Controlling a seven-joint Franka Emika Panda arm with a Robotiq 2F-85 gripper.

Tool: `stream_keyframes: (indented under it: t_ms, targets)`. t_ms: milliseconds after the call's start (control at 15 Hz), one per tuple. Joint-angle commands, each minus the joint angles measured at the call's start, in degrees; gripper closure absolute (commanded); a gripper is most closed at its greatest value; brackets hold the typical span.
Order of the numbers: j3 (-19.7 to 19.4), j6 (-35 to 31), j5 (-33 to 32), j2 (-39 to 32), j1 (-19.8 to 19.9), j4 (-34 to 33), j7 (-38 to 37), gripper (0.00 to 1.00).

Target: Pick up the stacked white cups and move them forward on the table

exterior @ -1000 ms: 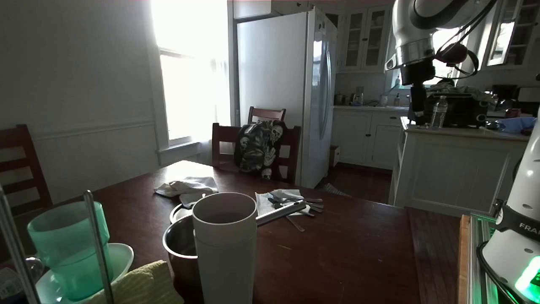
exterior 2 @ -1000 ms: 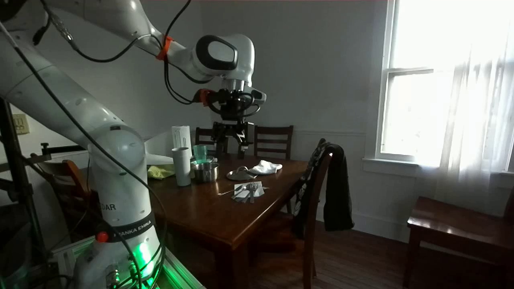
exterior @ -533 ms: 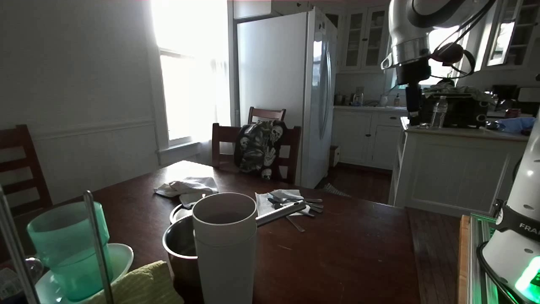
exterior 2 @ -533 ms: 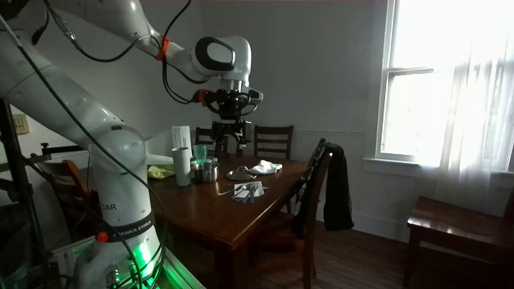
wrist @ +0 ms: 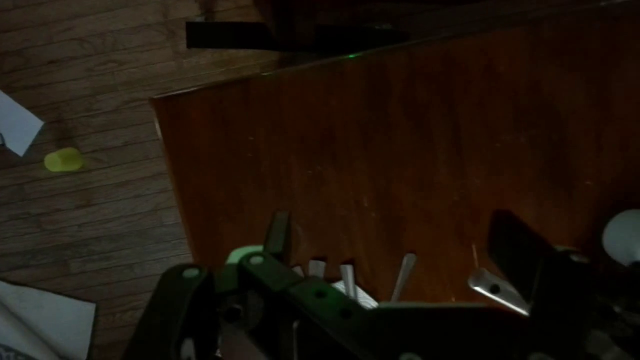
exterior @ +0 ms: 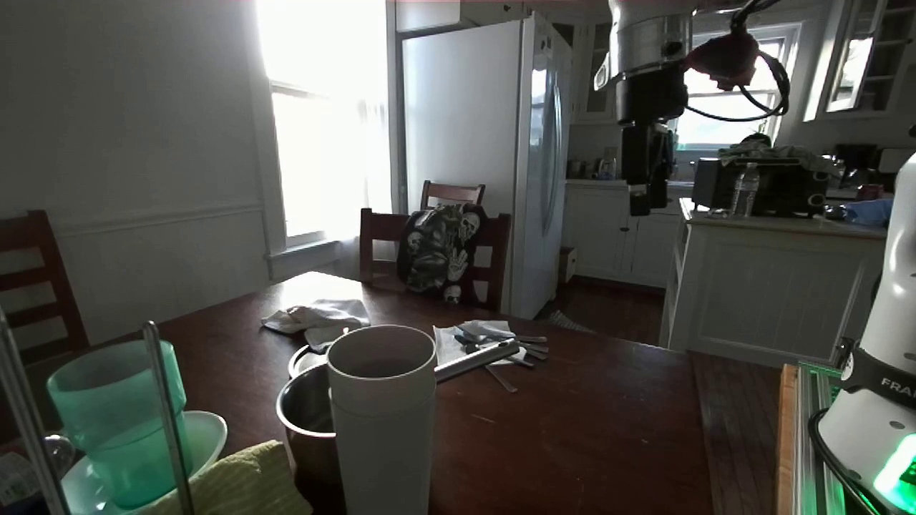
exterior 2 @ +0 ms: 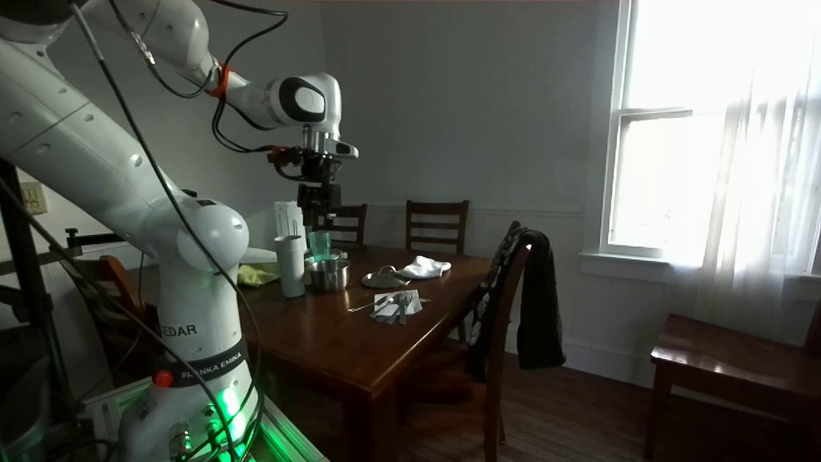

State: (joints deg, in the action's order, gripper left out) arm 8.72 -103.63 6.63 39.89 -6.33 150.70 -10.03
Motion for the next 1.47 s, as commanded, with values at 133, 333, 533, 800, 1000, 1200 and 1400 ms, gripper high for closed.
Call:
stream_keyframes:
  t_ms: [133, 333, 533, 800, 1000, 1200, 1400]
  targets:
    - [10.47, -3.78, 7.88, -12.25, -3.39, -8.59, -15.55, 0.00]
    - [15.57, -6.86, 7.57, -19.85, -4.10, -13.60, -24.00, 0.00]
    - [17.94, -11.77, 6.85, -27.61, -5.27, -18.85, -29.03, 0.00]
    - [16.41, -14.85, 5.99, -28.79, -8.05, -19.31, -27.44, 0.00]
    - [16.29, -16.60, 5.95, -32.15, -8.82, -22.06, -27.24, 0.00]
    - [16.23, -16.60, 5.94, -32.36, -8.84, -22.34, -27.14, 0.00]
    - [16.69, -18.20, 5.13, -33.26, -9.03, -22.61, -29.20, 0.00]
